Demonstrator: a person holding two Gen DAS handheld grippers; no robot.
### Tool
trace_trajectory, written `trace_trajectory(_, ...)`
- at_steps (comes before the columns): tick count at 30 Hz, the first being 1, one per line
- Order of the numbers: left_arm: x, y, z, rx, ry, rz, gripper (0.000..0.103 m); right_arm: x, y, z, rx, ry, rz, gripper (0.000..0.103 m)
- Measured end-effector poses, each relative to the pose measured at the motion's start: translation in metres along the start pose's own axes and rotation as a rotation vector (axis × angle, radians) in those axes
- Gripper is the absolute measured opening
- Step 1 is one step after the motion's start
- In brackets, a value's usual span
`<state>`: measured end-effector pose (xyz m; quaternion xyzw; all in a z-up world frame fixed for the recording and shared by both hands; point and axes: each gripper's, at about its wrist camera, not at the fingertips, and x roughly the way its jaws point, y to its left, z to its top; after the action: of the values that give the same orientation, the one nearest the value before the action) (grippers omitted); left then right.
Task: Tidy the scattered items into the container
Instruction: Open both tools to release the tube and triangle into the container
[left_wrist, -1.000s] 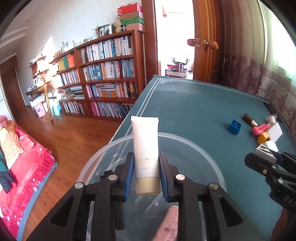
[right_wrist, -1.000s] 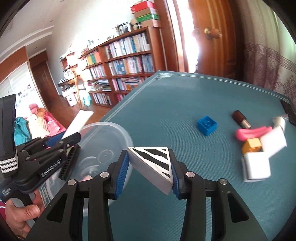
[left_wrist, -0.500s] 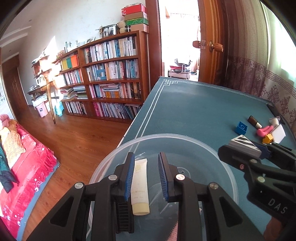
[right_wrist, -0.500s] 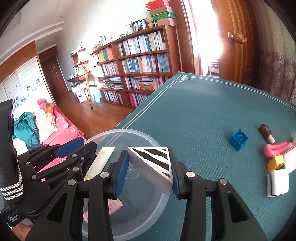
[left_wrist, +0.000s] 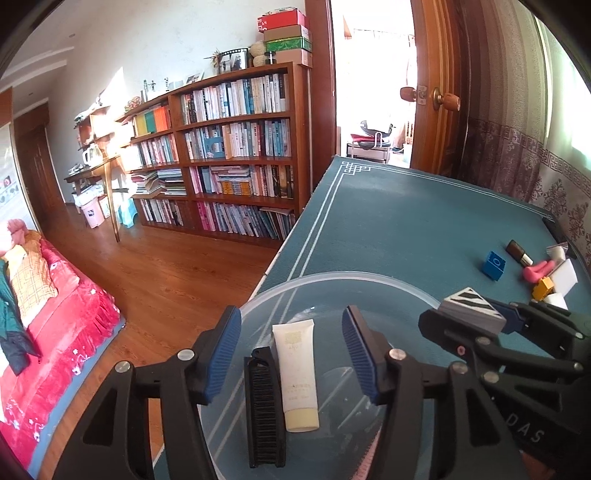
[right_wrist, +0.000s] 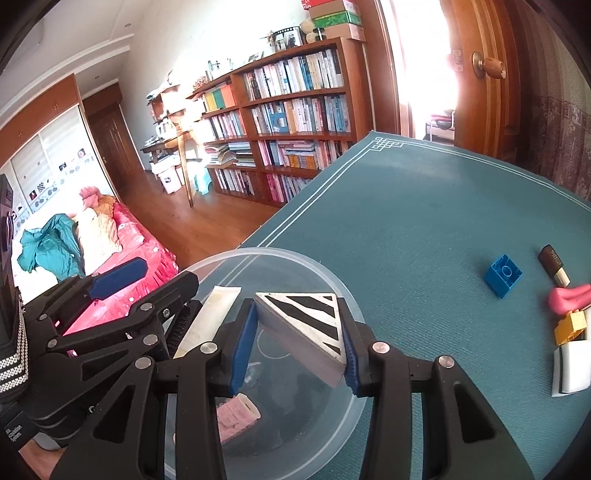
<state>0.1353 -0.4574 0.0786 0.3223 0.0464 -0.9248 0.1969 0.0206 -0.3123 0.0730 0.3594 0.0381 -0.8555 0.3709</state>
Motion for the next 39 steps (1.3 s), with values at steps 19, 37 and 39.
trace_trajectory(19, -0.003, 0.006, 0.002, -0.026, -0.007, 0.036, 0.088, -0.003, -0.003, -0.008, 0.025, 0.013, -0.006, 0.046)
trace_trajectory(37, -0.005, -0.007, 0.000, 0.012, 0.009, 0.065, 0.093, -0.020, -0.021, -0.018, 0.079, -0.006, -0.052, 0.061)
trace_trajectory(39, -0.006, -0.008, 0.000, 0.016, 0.007, 0.066, 0.093, -0.021, -0.022, -0.020, 0.082, -0.005, -0.057, 0.061)
